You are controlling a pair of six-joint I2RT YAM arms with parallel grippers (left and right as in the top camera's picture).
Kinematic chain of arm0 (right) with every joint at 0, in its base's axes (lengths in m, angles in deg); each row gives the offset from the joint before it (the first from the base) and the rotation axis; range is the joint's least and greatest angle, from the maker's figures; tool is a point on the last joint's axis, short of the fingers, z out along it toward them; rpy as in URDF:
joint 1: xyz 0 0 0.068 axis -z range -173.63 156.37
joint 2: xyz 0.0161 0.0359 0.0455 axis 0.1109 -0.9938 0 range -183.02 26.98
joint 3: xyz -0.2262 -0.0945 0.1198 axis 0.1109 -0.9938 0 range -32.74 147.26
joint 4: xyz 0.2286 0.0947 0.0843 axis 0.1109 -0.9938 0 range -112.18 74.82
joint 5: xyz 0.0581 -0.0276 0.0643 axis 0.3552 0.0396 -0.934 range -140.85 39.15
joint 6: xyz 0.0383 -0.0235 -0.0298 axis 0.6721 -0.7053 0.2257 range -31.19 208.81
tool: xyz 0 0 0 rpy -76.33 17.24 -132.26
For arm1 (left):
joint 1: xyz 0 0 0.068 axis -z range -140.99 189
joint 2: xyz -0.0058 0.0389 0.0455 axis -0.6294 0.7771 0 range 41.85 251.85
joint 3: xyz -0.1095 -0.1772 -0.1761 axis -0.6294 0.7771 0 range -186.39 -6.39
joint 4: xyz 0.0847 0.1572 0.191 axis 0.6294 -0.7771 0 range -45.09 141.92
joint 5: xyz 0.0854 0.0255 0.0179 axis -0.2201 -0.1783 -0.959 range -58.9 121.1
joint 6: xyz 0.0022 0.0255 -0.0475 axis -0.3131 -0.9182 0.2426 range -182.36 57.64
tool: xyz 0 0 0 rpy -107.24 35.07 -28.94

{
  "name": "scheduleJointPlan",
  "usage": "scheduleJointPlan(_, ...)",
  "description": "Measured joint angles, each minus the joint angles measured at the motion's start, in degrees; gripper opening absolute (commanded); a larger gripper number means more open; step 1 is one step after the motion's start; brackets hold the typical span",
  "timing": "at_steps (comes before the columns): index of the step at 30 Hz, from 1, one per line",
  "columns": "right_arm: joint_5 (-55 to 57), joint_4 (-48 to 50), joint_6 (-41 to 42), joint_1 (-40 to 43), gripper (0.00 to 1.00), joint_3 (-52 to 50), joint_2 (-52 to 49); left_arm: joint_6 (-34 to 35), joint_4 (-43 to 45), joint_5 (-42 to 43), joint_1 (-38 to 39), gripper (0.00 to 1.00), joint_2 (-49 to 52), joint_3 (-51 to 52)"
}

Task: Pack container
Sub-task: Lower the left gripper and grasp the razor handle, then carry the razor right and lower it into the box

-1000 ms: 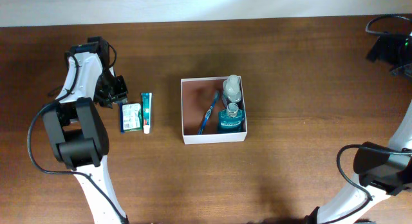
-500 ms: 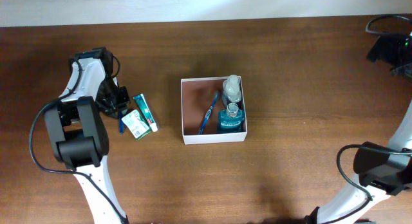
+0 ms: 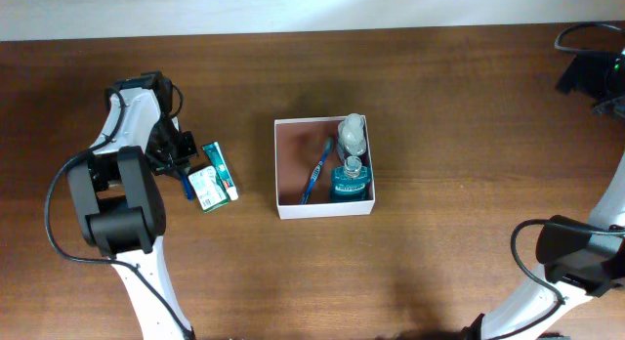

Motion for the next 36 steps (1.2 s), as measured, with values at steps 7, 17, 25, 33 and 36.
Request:
scheduleJointPlan(7,0.0,0.0,0.0,0.0,0.99,0.0,0.0,0.0,-1.7,-1.5,0.1,0.0,0.6,-2.6)
scheduleJointPlan(17,0.0,0.0,0.0,0.0,0.99,0.0,0.0,0.3,-7.9,-1.6,1.9,0.0,1.1,-17.4)
scheduleJointPlan(25,0.0,0.0,0.0,0.0,0.99,0.0,0.0,2.8,-8.7,9.6,9.5,0.0,1.1,-24.8)
scheduleJointPlan(33,0.0,0.0,0.0,0.0,0.99,0.0,0.0,3.5,-10.6,16.7,18.5,0.0,1.1,-31.8)
scheduleJointPlan(36,0.0,0.0,0.0,0.0,0.99,0.0,0.0,3.7,-11.5,17.5,21.7,0.0,1.1,-32.3)
